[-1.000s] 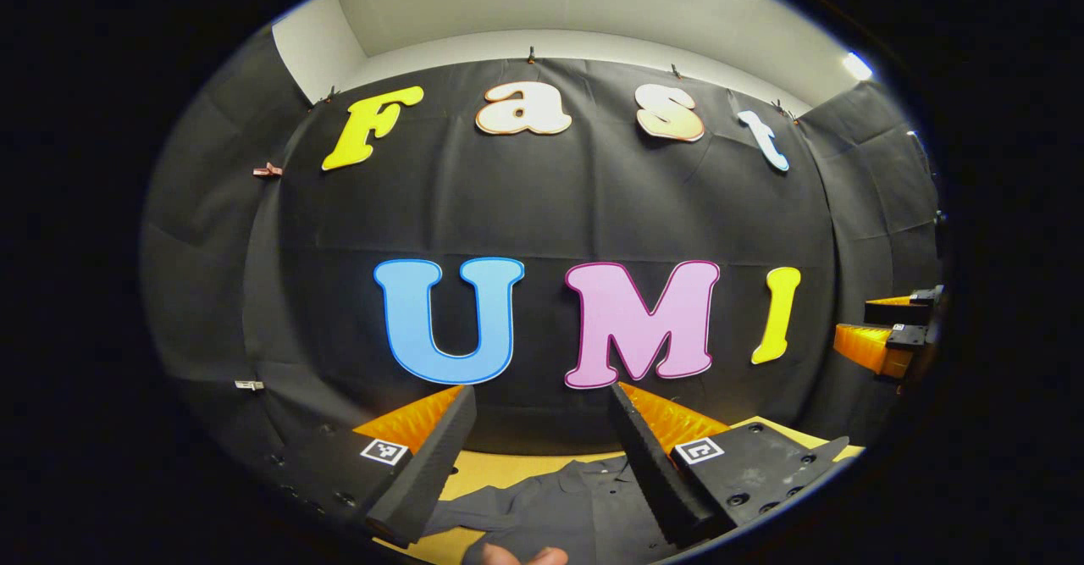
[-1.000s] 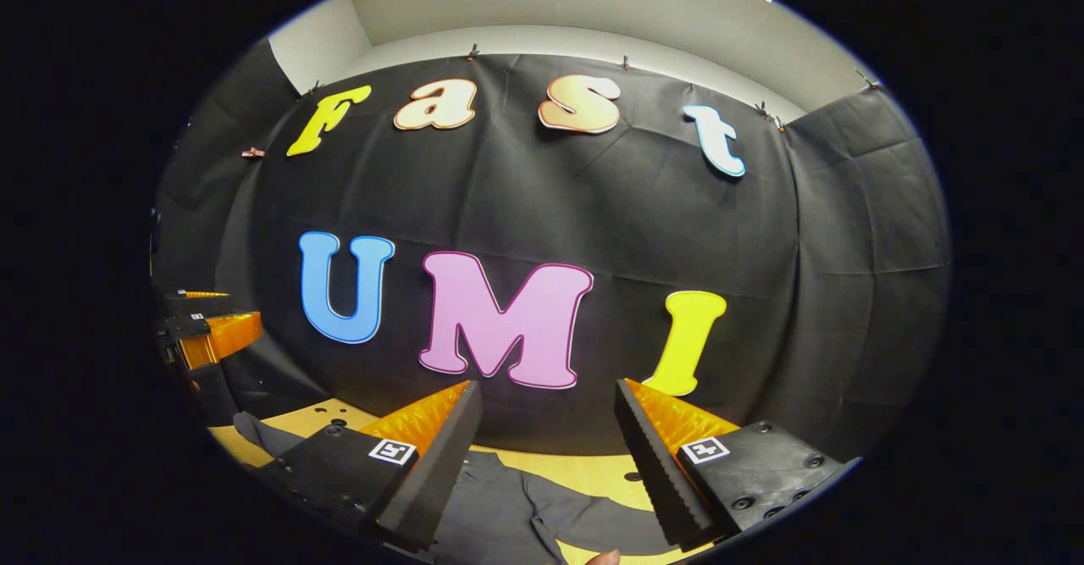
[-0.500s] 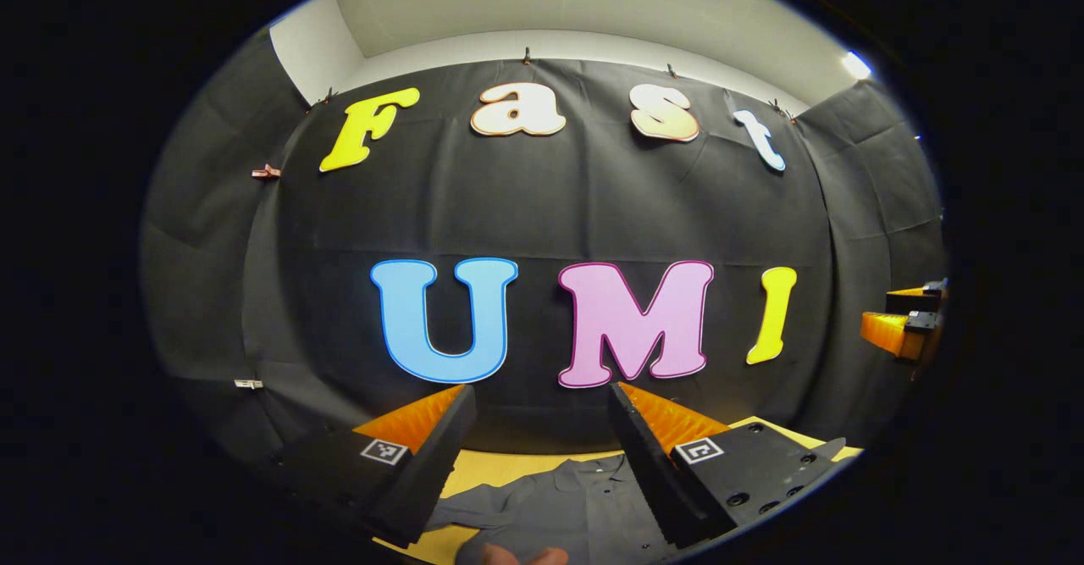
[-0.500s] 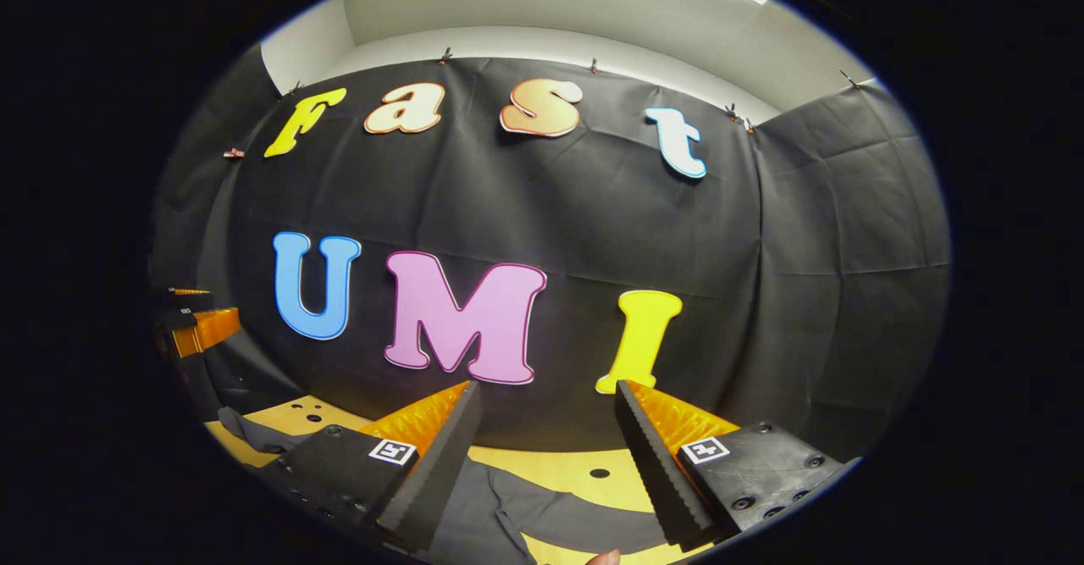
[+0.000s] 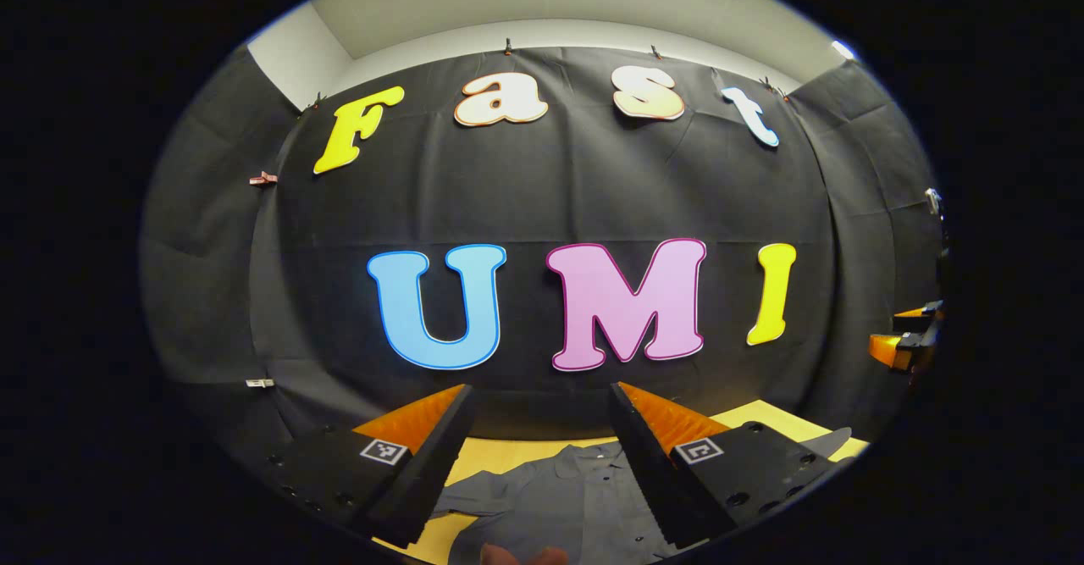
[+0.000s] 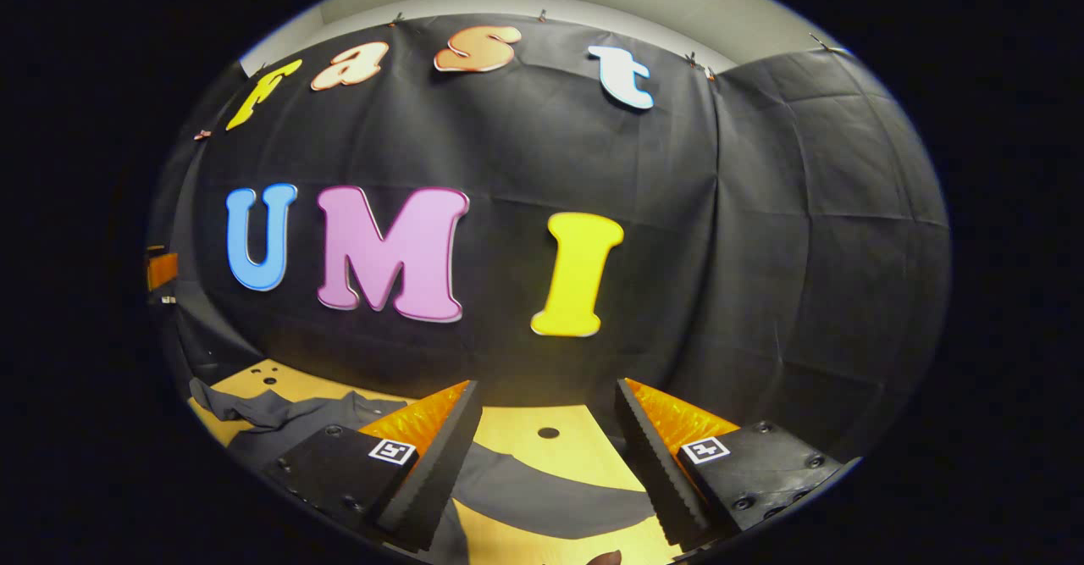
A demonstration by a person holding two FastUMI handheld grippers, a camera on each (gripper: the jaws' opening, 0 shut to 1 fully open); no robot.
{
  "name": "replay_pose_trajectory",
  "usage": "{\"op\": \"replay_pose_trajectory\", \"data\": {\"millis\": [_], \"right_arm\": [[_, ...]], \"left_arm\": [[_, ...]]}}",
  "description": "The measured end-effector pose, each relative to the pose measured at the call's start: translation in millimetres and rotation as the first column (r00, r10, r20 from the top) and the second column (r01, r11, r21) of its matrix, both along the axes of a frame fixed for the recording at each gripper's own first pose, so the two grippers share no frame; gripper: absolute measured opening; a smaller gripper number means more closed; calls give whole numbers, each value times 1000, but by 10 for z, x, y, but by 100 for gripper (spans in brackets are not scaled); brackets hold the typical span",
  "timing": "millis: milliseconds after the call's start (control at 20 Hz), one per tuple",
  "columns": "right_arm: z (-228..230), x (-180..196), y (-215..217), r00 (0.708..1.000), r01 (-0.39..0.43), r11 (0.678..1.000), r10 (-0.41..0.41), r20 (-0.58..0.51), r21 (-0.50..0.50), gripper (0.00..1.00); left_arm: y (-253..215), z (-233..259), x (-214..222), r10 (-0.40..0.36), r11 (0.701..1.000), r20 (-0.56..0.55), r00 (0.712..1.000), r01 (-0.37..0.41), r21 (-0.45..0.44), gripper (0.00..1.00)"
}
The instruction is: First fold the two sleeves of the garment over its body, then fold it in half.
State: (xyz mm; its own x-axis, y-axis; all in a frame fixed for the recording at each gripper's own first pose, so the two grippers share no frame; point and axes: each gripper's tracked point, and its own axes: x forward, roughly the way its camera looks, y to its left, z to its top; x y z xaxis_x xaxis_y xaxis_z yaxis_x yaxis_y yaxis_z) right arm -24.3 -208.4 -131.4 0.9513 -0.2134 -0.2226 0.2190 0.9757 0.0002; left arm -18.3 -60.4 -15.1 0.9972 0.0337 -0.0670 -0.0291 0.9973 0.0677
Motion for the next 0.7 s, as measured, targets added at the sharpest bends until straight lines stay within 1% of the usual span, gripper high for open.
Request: {"op": "replay_pose_trajectory", "data": {"millis": [200,350,500,700], "right_arm": [[-690,16,-465,995,14,999,-10,-96,50,98],[-1231,4,-753,985,28,997,-15,-174,73,98],[-1811,-7,-963,964,35,996,-11,-265,87,98],[-2549,-35,-1212,927,57,992,-10,-374,115,98]], "left_arm": [[-207,-27,-41,48,999,-22,999,-48,13,98],[-382,-82,-79,92,996,-41,995,-91,22,98],[-560,-134,-118,126,992,-55,991,-124,30,97],[-735,-208,-177,180,983,-73,981,-177,50,97]]}}
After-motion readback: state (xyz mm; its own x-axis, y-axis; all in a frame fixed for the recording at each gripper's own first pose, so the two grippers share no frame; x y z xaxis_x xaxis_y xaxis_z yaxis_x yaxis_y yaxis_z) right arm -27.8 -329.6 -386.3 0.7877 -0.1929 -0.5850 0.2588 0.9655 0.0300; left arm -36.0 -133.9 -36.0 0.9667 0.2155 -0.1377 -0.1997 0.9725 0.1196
